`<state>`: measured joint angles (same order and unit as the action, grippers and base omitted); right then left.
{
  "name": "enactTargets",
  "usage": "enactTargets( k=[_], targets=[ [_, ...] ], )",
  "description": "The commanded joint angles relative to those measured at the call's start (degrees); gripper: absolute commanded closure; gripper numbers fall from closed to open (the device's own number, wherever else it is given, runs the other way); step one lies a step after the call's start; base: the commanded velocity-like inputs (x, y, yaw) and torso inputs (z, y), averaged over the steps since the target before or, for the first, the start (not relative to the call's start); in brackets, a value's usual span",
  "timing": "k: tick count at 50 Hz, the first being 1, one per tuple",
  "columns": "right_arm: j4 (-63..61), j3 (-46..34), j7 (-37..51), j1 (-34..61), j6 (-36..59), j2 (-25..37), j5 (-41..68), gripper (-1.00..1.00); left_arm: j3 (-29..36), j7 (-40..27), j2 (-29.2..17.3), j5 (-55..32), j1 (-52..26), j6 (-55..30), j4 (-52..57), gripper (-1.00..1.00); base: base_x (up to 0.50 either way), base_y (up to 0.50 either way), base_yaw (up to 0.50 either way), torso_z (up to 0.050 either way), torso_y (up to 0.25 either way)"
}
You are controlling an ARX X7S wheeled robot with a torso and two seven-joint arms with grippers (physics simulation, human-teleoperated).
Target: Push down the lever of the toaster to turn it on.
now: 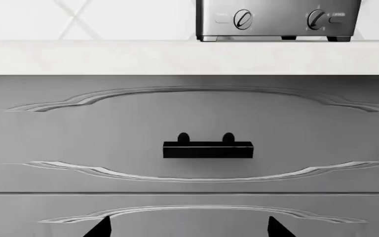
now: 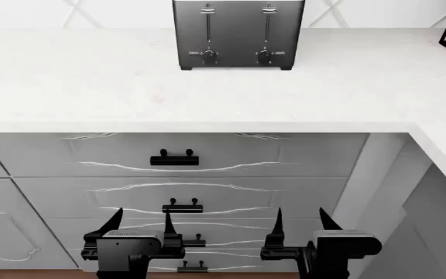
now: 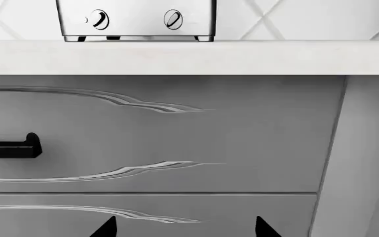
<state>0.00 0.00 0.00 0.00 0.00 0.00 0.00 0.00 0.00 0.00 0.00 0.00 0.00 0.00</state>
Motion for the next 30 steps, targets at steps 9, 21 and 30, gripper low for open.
enactTargets(
  k=[9,21,30],
  targets=[
    [0.03,-2.99,2.25,0.37,1.47,2.43,2.36,-1.0,2.63,-3.29,-2.18,-2.87,-0.62,-1.39,0.28,-1.0,0.0,0.0,0.0,0.0,0.0],
    [-8.63,-3.75,3.77,-0.37,11.78,4.06,5.06,-1.0,4.02,-5.45,-3.85,-3.49,-0.21,-5.65,5.28,-1.0,0.0,0.0,0.0,0.0,0.0],
    [-29.01,-4.1,4.96,0.89,29.63,8.06,5.43,-1.0,2.2,-5.6,-7.46,-7.64,-3.11,-26.44,25.41,-1.0,0.0,0.0,0.0,0.0,0.0]
  ],
)
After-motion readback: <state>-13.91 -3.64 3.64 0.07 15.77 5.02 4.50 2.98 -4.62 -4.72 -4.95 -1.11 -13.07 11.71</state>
